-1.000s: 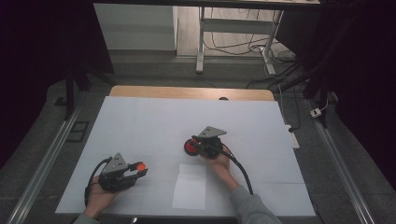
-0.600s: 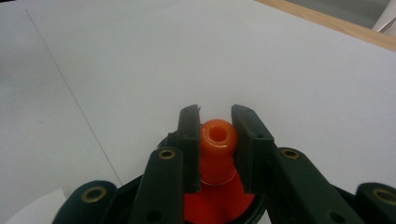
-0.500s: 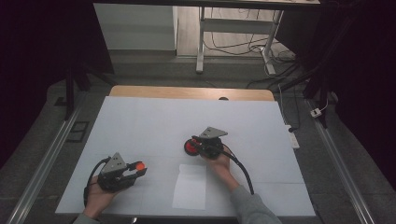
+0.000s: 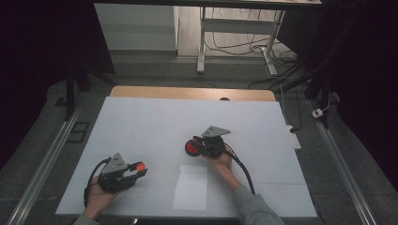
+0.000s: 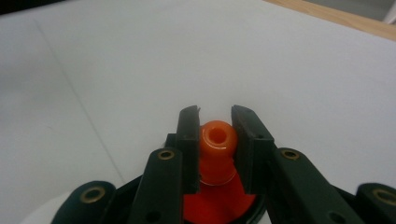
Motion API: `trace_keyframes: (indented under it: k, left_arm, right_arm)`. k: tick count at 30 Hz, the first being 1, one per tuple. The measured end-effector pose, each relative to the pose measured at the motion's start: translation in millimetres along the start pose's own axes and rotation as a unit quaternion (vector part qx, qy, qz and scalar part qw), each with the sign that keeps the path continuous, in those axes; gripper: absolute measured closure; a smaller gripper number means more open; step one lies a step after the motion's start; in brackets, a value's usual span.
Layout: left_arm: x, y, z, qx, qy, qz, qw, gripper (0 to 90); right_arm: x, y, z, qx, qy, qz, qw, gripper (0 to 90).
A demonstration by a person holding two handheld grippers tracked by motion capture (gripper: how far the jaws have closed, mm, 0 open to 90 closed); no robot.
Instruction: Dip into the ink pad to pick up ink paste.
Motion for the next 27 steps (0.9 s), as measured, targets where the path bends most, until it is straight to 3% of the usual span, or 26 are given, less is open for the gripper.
trace_keyframes:
  k: [3, 7, 27]
  left_arm:
    - [1.0, 0.2, -0.6, 0.000, 0.000, 0.002, 1.0000, 64.8]
    - [0.8, 0.4, -1.3, 0.001, 0.001, 0.000, 1.0000, 64.8]
    - [1.0, 0.5, -1.7, 0.001, 0.003, 0.001, 1.0000, 64.8]
  right_arm:
    - [1.8, -11.3, 9.3, -0.026, -0.004, 0.003, 0.9996, 72.0]
    - [5.2, -18.2, 15.9, -0.035, -0.004, 0.011, 0.9993, 72.0]
    - [14.2, -25.3, 32.0, -0.041, -0.009, 0.009, 0.9991, 71.9]
Point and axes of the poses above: each handheld gripper's, and its own axes: z roughly backward along the jaws, y roughly out of its underside, x roughly to its left, the point moved 6 cm from there along -z, roughly forward along the jaws, and after that the axes turned 10 degrees about -y, right-handed, at the moved point
